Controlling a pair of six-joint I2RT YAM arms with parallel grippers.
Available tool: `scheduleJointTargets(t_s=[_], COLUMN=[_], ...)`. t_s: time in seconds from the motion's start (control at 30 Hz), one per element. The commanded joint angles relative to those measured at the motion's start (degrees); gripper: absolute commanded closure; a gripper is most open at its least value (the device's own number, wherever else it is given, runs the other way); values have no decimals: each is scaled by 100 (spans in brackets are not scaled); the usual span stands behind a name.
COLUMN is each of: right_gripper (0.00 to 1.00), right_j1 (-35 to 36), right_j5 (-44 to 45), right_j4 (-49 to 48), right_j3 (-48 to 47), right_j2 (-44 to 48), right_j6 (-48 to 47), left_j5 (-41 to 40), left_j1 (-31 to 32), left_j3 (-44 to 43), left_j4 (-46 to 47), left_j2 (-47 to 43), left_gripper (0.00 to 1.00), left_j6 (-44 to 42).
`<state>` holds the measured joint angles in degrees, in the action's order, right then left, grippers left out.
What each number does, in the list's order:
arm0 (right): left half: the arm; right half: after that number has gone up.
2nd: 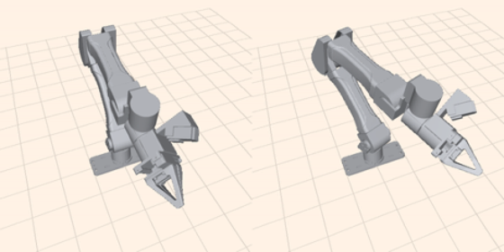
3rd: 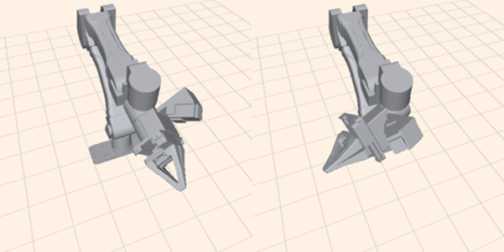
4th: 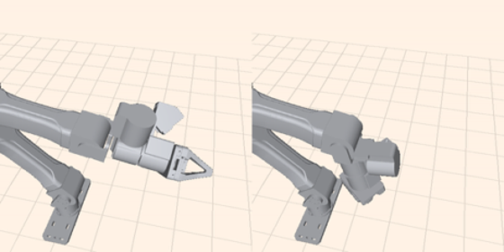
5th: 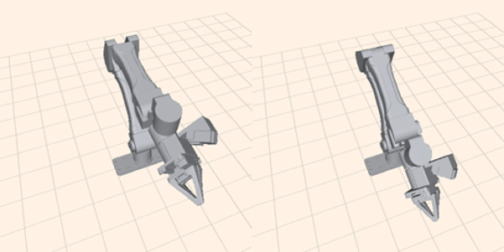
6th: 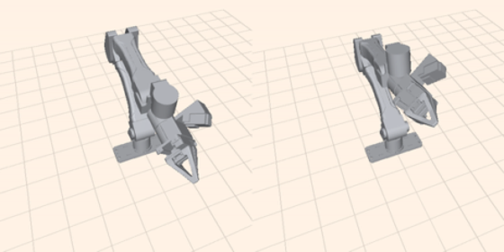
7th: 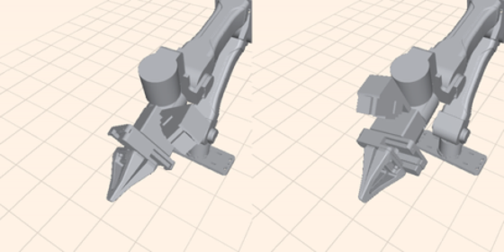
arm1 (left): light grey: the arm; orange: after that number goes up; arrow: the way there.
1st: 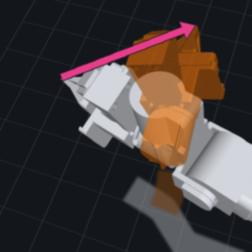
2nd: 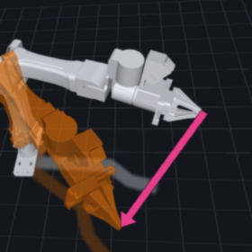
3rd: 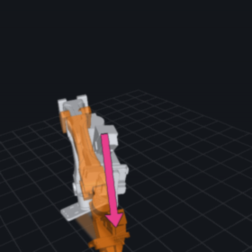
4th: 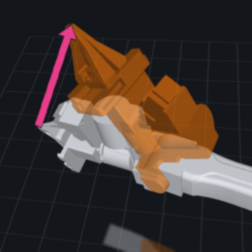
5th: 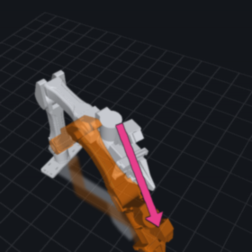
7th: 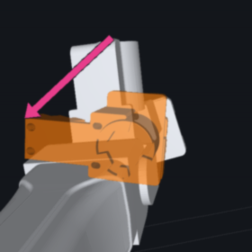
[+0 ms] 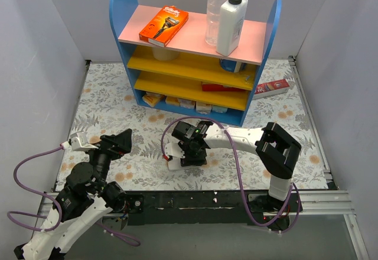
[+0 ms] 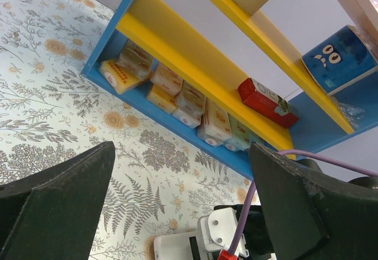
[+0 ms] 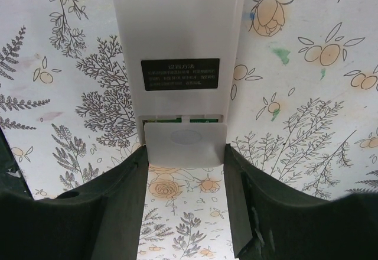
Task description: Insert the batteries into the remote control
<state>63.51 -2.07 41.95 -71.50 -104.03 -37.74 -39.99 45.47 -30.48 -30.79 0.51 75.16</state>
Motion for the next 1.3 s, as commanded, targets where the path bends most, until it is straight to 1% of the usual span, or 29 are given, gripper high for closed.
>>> scheduleJointTargets(t_s=[0.0, 0.4, 0.83, 1.03, 1.27], right_gripper=[56, 53, 39, 37, 37], right_j1=[57, 65, 65, 57, 65], right_j5=[-101, -127, -101, -66, -92], right_j4=[32, 76, 146, 225, 313], right_j3=[-224, -259, -320, -382, -478], right_j2=[-65, -109, -109, -126, -109], right_j6=[-76, -32, 56, 100, 170], left_j5=[-18, -9, 0, 8, 0], left_j1=[-39, -47, -47, -47, -65], left_j3=[42, 42, 51, 42, 42], left_j4=[90, 81, 90, 90, 81], left_j2=[36, 37, 37, 37, 28], left_gripper=[2, 2, 2, 2, 2], left_j6=[-106, -115, -115, -115, -115])
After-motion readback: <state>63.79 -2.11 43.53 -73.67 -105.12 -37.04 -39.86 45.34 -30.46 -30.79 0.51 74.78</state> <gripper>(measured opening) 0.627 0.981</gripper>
